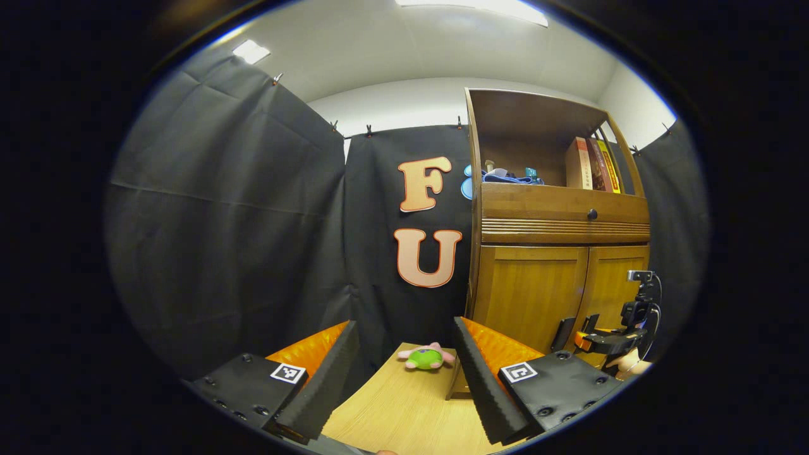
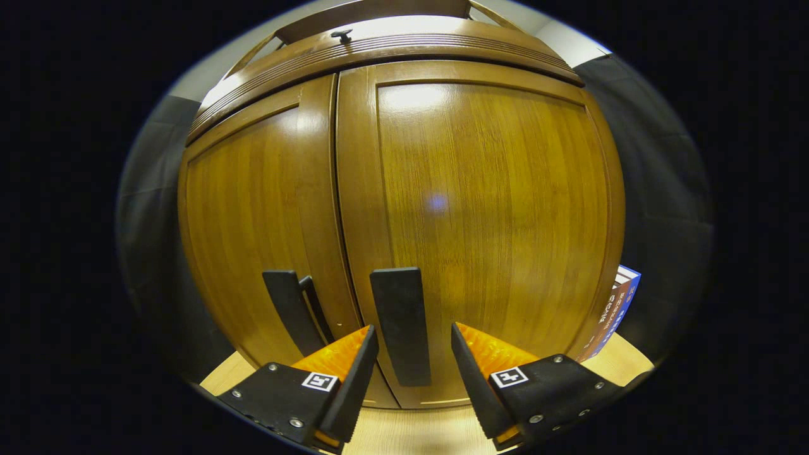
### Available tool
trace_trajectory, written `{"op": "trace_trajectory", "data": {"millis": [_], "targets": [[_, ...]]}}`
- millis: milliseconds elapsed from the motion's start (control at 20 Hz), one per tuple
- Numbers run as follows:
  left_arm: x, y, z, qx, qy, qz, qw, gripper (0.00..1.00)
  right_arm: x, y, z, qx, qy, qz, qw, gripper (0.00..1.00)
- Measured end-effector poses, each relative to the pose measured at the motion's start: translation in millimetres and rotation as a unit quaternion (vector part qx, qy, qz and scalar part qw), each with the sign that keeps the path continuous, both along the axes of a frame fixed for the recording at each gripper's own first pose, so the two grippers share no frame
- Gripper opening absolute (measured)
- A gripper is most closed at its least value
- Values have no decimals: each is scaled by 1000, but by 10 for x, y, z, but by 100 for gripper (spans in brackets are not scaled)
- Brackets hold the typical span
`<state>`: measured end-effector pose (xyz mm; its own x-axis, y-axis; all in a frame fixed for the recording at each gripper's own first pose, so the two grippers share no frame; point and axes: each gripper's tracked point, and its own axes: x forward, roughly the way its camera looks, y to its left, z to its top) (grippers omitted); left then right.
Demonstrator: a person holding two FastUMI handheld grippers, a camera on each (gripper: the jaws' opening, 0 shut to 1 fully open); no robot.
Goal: Open the right door of the double-door shoe cabinet with the right hand, and open the left door with the left hand.
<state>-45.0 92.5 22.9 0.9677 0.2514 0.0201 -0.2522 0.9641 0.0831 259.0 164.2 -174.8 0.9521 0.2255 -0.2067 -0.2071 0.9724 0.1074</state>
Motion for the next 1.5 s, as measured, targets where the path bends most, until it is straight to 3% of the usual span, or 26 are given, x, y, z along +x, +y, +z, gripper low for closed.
{"op": "trace_trajectory", "data": {"millis": [150,200,250,400,450,500,550,850,900,950,1500], "targets": [[-29,20,-14,3,4,1,1000,98,44,54,-49,15,13,1,1000,66],[-32,31,-14,3,5,2,1000,98,37,70,-40,20,11,2,1000,73],[-35,30,-4,1,5,2,1000,98,27,78,-29,22,9,1,1000,58],[-46,17,21,0,2,-1,1000,96,8,48,-34,18,7,-5,1000,46],[-56,17,25,2,1,-2,1000,96,-4,41,-37,20,7,-3,1000,40],[-49,15,29,4,1,-2,1000,96,-21,31,-36,19,8,-1,1000,28],[-55,14,21,5,3,-2,1000,96,-33,31,-39,15,7,1,1000,36],[-103,38,2,0,5,-4,1000,95,-269,-63,-16,7,-4,7,1000,35],[-116,51,12,1,4,-3,1000,96,-319,-89,-3,4,-8,9,1000,24],[-134,70,15,3,3,-1,1000,96,-378,-115,1,3,-13,11,1000,32],[-137,51,74,3,-7,-6,1000,94,-987,-546,31,1,-16,6,1000,30]]}}
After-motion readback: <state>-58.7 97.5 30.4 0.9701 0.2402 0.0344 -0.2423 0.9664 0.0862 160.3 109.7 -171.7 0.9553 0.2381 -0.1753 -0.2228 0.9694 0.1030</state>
